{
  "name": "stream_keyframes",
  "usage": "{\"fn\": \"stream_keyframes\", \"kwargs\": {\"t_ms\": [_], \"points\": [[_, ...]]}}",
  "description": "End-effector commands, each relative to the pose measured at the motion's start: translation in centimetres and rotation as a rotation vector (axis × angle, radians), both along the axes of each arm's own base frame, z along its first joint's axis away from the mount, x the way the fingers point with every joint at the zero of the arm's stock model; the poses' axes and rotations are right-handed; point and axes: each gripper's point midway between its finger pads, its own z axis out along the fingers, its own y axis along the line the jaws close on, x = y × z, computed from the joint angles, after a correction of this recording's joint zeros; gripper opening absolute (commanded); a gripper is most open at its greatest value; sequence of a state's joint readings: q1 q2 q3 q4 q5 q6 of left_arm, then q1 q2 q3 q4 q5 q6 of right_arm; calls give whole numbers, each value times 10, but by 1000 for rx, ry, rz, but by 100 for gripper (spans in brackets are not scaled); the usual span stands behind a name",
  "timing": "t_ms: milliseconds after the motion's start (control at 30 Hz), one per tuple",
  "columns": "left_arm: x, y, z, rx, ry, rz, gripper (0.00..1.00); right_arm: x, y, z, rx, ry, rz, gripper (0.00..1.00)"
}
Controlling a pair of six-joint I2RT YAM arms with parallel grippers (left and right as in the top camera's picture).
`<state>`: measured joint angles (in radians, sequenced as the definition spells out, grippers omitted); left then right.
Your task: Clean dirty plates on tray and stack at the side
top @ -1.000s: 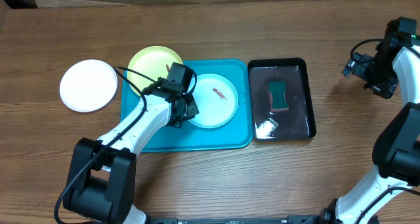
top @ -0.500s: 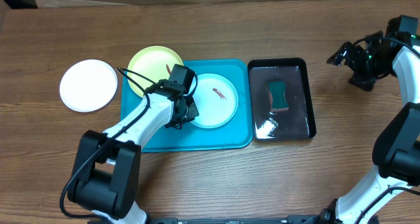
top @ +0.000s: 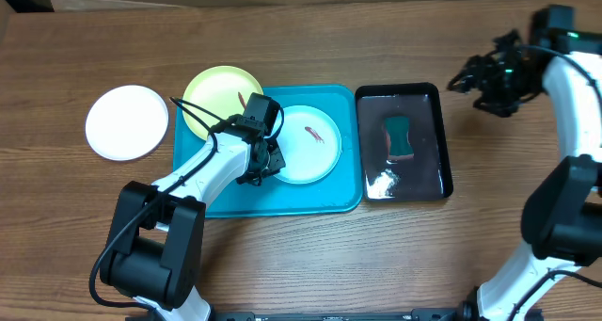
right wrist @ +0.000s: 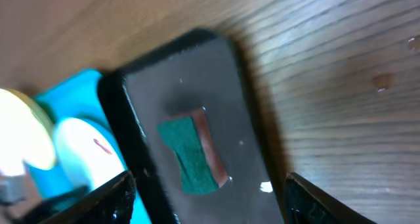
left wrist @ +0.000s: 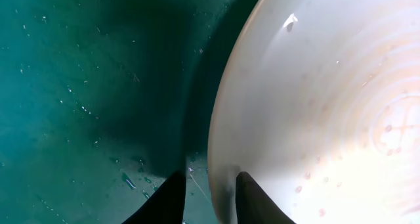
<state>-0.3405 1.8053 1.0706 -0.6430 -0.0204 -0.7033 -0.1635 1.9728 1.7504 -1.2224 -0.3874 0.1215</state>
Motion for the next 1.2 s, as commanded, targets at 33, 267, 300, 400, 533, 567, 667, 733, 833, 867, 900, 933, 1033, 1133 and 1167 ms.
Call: {"fn": "stream_keyframes", "kwargs": {"t_ms": [33, 267, 300, 400, 533, 567, 667, 733, 833, 867, 900, 933, 1033, 1133, 1167], "points": [[7, 0, 2, 6, -14, 14, 29, 1, 10, 12, -255, -36, 85, 75], [9, 0, 13, -3, -39, 16, 29, -6, 48, 8, -361, -31, 197, 78], [10, 1, 16, -7, -49, 20, 29, -7, 52, 8, -361, -29, 207, 78], [14, 3, 26, -16, -77, 28, 28, -12, 60, 2, -360, -17, 226, 78], [13, 5, 25, -12, -75, 32, 28, -18, 63, -12, -350, 15, 217, 78], [14, 5, 25, -16, -75, 33, 28, -20, 62, -15, -350, 22, 218, 78], [17, 6, 26, -25, -85, 46, 28, -24, 62, -28, -351, 37, 224, 78], [18, 7, 26, -33, -85, 54, 28, -26, 62, -35, -350, 44, 226, 78], [18, 8, 26, -48, -79, 58, 28, -29, 65, -44, -351, 47, 234, 78], [18, 8, 26, -51, -78, 58, 28, -29, 66, -46, -351, 47, 239, 78], [18, 8, 26, -52, -78, 58, 28, -31, 69, -49, -351, 50, 246, 78], [18, 7, 26, -52, -79, 58, 28, -33, 72, -52, -352, 52, 254, 77], [18, 7, 26, -52, -79, 58, 27, -37, 79, -62, -353, 53, 276, 77], [19, 7, 26, -53, -81, 57, 27, -39, 87, -78, -359, 38, 300, 77], [19, 7, 26, -54, -82, 57, 27, -40, 88, -83, -366, 33, 303, 77]]}}
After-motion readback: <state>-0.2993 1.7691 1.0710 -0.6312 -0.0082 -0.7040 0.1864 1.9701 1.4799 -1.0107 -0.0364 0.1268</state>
